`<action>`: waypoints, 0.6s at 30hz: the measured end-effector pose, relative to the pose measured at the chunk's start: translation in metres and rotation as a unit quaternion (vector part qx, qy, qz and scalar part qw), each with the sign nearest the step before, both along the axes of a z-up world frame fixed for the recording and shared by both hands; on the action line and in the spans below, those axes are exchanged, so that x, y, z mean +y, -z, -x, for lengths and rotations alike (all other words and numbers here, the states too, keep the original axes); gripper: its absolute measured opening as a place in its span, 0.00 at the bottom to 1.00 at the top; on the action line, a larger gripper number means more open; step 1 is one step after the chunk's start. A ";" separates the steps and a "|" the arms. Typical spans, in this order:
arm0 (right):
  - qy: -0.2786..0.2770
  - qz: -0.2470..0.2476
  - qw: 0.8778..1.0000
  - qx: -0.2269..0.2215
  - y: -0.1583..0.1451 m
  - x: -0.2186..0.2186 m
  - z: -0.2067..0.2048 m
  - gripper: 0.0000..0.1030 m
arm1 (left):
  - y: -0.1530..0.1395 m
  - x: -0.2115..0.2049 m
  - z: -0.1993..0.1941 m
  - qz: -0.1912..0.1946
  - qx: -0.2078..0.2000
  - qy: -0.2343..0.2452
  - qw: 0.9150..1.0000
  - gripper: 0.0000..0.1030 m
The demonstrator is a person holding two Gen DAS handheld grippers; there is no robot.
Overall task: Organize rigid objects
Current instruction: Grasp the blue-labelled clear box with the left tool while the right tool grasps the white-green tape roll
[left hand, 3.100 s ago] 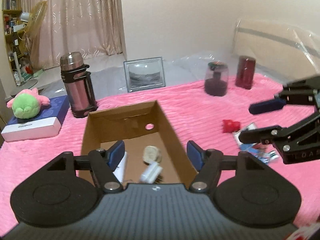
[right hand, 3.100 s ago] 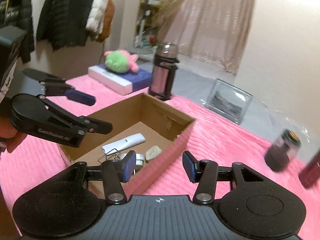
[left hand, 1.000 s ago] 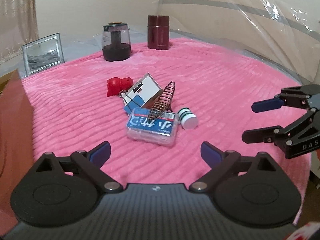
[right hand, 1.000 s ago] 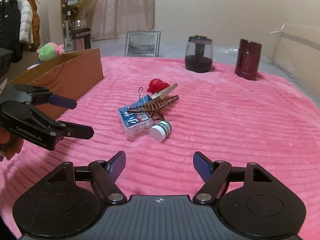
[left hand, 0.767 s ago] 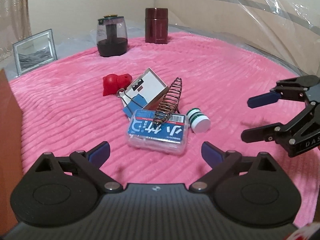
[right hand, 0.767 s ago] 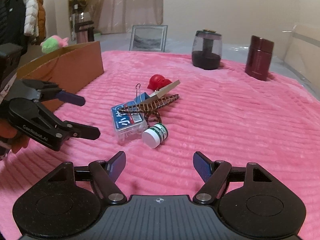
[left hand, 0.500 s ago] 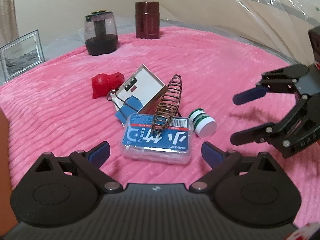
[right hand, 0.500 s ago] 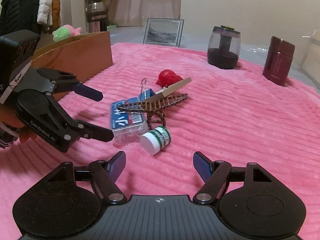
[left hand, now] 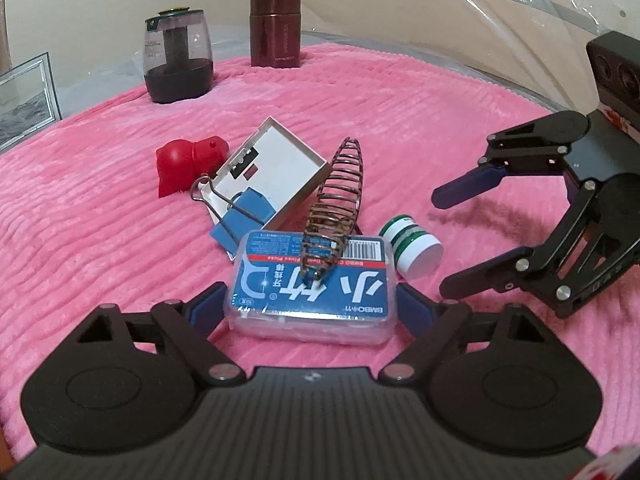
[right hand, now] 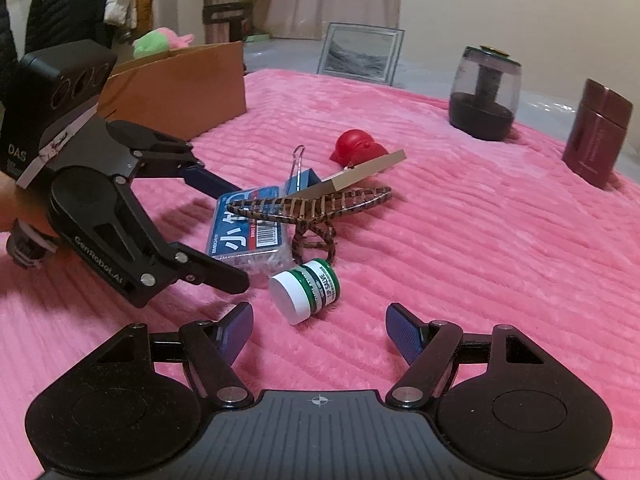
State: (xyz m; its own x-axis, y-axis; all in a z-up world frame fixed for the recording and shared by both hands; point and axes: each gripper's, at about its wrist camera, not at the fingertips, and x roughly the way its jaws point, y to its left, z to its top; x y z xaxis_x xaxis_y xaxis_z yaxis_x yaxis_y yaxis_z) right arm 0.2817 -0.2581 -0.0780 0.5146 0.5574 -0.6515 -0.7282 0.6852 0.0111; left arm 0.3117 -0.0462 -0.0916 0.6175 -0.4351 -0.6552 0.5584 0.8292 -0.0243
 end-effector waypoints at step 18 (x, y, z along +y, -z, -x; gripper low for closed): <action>-0.052 0.013 0.999 0.004 0.001 0.017 -0.019 0.53 | -0.010 0.030 0.040 0.006 0.006 -0.063 0.998 0.81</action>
State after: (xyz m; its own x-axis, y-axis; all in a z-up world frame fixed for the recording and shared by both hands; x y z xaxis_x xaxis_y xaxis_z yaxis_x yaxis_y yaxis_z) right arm 0.3002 -0.2410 -0.0793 0.4500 0.5893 -0.6710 -0.7948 0.6068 -0.0001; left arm 0.2721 -0.0160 -0.0818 0.6590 -0.3633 -0.6585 0.4501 0.8920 -0.0417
